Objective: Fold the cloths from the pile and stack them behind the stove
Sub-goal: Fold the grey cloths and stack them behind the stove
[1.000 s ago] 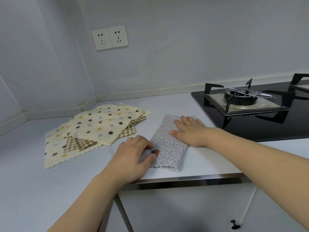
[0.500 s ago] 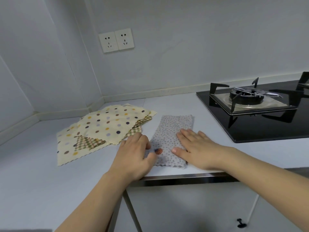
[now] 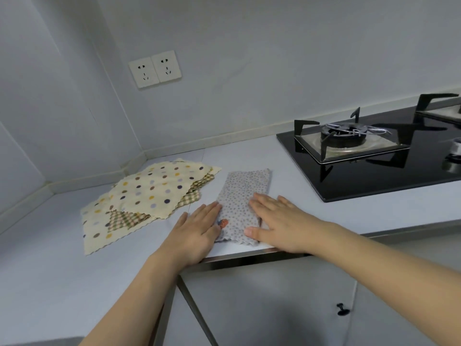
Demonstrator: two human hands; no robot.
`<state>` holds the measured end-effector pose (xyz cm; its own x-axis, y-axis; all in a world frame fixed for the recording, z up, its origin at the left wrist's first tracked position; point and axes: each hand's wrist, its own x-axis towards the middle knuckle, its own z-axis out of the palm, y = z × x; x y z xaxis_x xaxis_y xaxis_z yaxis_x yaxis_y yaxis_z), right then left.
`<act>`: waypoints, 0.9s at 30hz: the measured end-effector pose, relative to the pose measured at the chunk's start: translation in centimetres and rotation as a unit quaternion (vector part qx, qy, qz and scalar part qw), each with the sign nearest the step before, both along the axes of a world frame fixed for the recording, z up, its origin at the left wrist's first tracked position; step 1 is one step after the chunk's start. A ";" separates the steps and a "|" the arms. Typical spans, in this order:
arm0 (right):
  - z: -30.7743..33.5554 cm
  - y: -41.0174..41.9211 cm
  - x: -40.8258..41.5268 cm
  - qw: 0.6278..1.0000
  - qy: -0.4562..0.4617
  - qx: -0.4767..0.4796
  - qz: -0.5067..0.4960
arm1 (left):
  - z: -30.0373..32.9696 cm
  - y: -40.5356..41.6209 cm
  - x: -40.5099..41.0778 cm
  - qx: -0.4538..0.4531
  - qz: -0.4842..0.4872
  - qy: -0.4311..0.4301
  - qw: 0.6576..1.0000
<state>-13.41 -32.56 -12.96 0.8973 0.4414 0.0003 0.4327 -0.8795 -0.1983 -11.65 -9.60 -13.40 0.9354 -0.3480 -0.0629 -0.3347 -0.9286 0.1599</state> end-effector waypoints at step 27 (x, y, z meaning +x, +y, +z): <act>2.8 -2.5 -5.4 0.958 -0.018 0.286 -0.007 | 3.0 -0.8 -8.6 -0.324 0.032 -0.081 0.942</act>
<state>-18.79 -35.08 -10.14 0.8982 0.3477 0.2691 0.4369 -0.6373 -0.6348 -20.27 -10.44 -10.36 0.9344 -0.2072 0.2896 -0.3511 -0.6721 0.6519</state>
